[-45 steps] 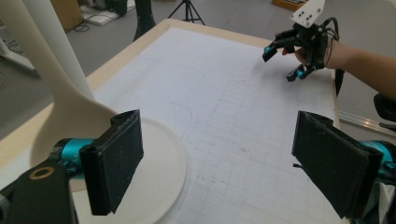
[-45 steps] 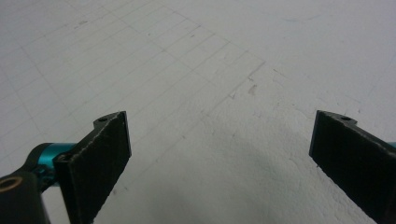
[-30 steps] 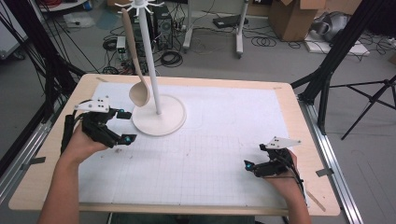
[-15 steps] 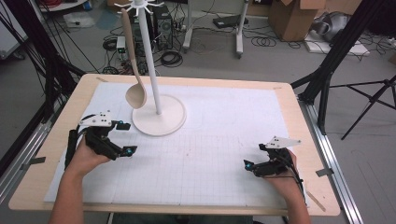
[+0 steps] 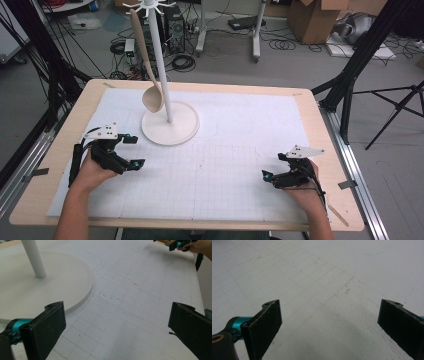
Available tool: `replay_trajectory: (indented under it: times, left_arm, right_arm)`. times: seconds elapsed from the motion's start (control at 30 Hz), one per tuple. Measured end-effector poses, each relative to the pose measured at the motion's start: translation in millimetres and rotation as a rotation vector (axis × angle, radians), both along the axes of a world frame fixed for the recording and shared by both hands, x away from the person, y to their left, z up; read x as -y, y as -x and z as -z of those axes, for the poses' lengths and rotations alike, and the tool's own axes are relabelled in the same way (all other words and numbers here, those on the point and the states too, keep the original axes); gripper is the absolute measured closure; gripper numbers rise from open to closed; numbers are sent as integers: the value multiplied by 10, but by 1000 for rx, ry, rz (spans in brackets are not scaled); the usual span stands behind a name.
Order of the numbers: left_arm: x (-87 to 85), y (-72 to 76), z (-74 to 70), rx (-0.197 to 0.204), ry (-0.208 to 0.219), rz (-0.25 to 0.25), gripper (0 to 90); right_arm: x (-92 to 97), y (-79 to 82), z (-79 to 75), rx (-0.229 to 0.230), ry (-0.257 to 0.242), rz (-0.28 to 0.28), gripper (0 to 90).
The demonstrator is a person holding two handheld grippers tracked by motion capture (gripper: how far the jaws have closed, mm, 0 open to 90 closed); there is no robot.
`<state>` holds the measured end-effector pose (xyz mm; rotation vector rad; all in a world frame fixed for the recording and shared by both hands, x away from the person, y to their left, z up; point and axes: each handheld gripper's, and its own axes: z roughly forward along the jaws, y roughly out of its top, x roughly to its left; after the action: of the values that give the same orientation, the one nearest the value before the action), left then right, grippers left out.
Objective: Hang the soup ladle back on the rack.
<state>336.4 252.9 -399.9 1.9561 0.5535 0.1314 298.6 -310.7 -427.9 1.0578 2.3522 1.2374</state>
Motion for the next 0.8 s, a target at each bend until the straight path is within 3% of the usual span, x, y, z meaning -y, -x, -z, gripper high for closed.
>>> replay_trajectory:
  times: [0.63,0.8]
  left_arm:
    - [-4,-5,7,-7,-11,-2,17]
    - [9,-19,29,-12,-44,-12,17]
  right_arm:
    - [-17,2,8,-13,6,7,45]
    - [-20,-7,16,-15,12,3,45]
